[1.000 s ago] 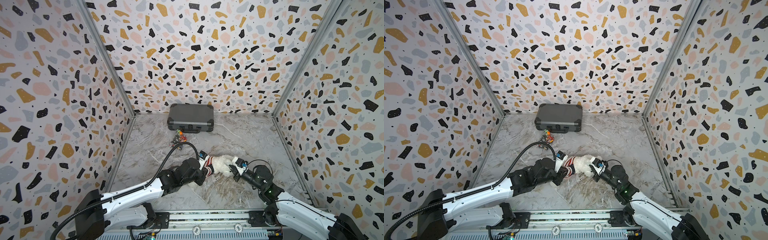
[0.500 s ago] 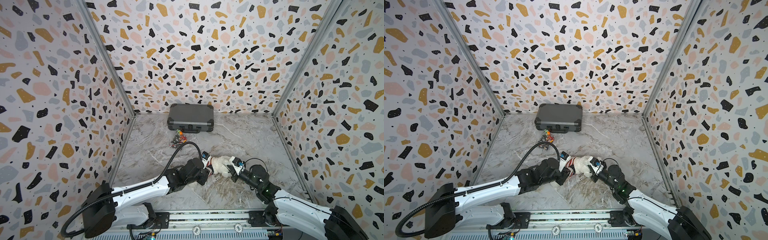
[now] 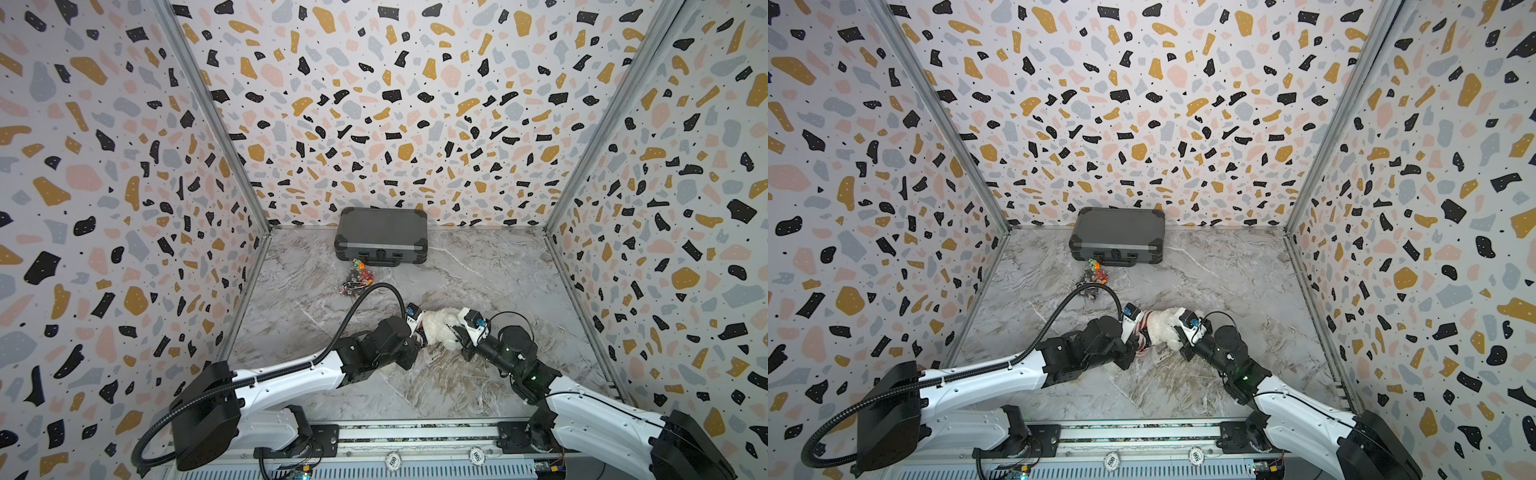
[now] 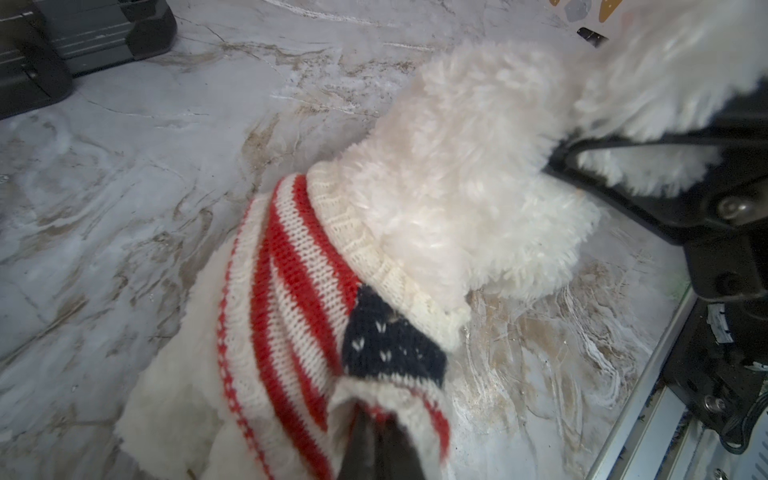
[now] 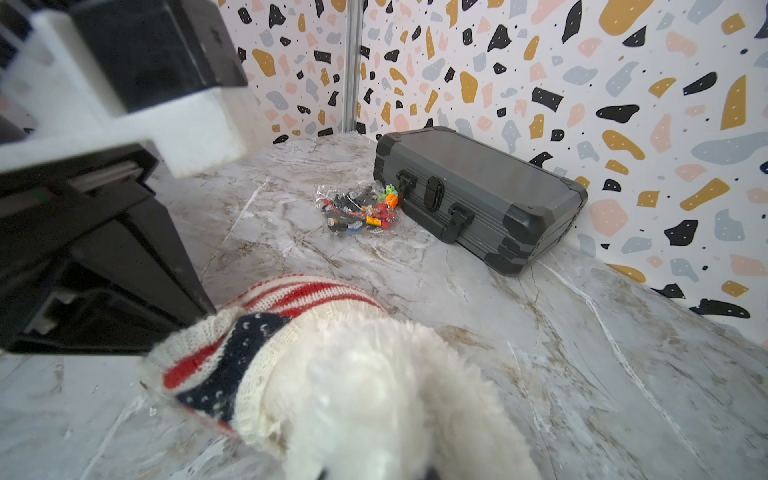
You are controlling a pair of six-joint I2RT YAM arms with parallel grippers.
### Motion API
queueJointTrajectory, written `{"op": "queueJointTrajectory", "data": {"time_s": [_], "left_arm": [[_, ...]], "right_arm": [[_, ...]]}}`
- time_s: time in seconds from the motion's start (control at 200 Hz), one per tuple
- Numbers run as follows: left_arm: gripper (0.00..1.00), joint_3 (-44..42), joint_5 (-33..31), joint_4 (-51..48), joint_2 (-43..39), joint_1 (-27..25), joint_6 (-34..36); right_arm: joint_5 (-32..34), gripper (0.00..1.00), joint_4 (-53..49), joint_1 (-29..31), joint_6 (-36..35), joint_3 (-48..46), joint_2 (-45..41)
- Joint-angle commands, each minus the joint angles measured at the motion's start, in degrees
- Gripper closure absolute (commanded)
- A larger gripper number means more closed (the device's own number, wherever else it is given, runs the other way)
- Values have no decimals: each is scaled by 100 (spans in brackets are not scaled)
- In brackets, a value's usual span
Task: Dress the teddy bear
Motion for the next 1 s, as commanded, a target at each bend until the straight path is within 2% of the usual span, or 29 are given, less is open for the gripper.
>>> {"op": "queueJointTrajectory", "data": {"time_s": [0.0, 0.09, 0.18, 0.265, 0.39, 0.496, 0.581, 0.766, 0.996], "left_arm": [[100, -87, 46, 350, -323, -22, -146], [100, -171, -81, 581, -623, -15, -368], [100, -412, -115, 1160, -857, -3, -756], [100, -569, -88, 1619, -904, 5, -1087], [100, -764, -282, 2101, -821, 24, -1606], [100, -807, -577, 1829, -611, 237, -1895], [100, -1015, -403, 2020, -505, 517, -2146], [100, -1249, -171, 2546, -591, 743, -2475], [100, -663, 158, 2245, -380, 761, -2425]], "right_arm": [[-15, 100, -228, 60, 133, 852, -170], [144, 99, -914, 61, 65, 1434, -13], [515, 90, -1504, 23, 113, 1923, 329], [571, 83, -1757, -18, 129, 2115, 596], [404, 59, -1819, -61, 333, 2082, 704], [405, 37, -1788, -79, 463, 1874, 557], [409, 25, -1858, -104, 502, 1768, 461], [622, 14, -2176, -102, 498, 1565, 37], [263, 14, -2082, 28, 535, 1102, -716]]}}
